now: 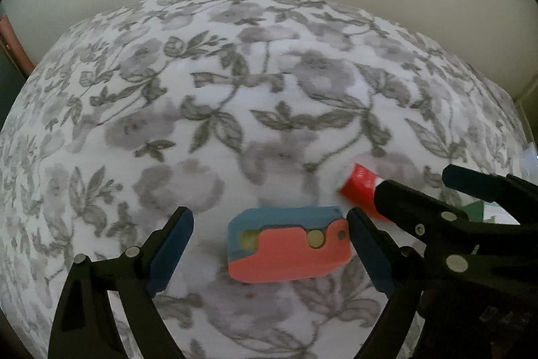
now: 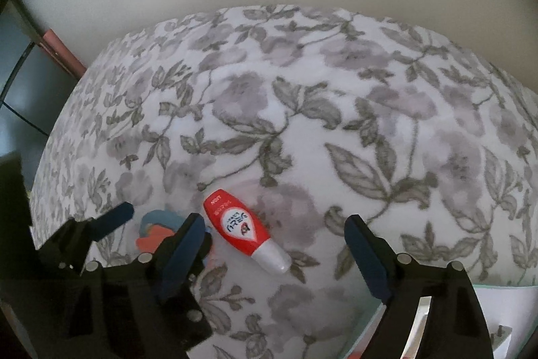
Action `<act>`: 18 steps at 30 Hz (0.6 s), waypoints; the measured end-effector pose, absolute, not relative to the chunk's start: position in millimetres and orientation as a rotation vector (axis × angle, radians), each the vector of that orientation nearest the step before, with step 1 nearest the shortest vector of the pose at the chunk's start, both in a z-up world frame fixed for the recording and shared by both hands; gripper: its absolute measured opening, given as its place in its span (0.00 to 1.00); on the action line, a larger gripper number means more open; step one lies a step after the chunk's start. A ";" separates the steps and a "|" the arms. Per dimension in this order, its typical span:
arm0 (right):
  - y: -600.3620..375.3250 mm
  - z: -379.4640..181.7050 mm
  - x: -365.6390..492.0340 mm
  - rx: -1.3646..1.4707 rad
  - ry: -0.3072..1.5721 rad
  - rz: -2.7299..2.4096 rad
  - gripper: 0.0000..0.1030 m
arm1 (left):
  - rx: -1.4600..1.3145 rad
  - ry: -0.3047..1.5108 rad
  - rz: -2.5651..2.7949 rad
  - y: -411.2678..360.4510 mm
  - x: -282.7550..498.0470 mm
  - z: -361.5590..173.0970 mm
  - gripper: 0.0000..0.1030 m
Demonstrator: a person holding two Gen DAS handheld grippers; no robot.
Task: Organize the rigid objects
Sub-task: 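Grasp the red bottle with the right tool while the left tool grasps the coral-and-teal case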
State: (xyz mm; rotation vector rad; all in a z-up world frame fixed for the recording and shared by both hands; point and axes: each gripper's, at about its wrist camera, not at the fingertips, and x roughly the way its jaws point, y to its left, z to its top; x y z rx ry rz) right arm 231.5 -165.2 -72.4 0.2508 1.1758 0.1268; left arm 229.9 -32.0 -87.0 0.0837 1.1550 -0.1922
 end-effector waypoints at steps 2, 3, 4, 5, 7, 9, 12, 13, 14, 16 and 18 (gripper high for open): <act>-160.7 -76.2 233.2 0.248 1.184 0.135 0.82 | 0.087 1.167 -0.183 -27.6 232.0 -88.3 0.90; -158.2 -78.1 233.5 0.244 1.190 0.138 0.82 | 0.096 1.172 -0.175 -25.7 232.4 -89.2 0.90; -156.1 -80.6 234.9 0.240 1.196 0.139 0.81 | 0.109 1.174 -0.166 -24.6 232.9 -89.6 0.90; -154.1 -83.3 236.1 0.240 1.202 0.141 0.79 | 0.122 1.175 -0.158 -23.5 233.3 -89.9 0.90; -150.8 -87.1 237.9 0.247 1.210 0.147 0.78 | 0.130 1.182 -0.160 -21.9 233.6 -91.6 0.90; -146.7 -89.5 239.7 0.236 1.214 0.146 0.72 | 0.122 1.196 -0.164 -20.8 234.3 -94.3 0.90; -140.8 -89.6 241.7 0.196 1.215 0.130 0.63 | 0.099 1.213 -0.188 -21.8 232.0 -95.7 0.73; -139.1 -89.4 241.7 0.189 1.214 0.130 0.58 | 0.101 1.219 -0.190 -22.6 232.2 -96.3 0.70; -137.5 -88.8 241.3 0.184 1.211 0.131 0.48 | 0.113 1.221 -0.188 -24.2 231.2 -96.4 0.70; -134.1 -88.9 240.1 0.175 1.210 0.124 0.42 | 0.132 1.230 -0.193 -26.1 229.4 -96.9 0.69; -130.9 -90.0 238.4 0.168 1.208 0.110 0.35 | 0.128 1.238 -0.193 -24.8 230.0 -97.1 0.69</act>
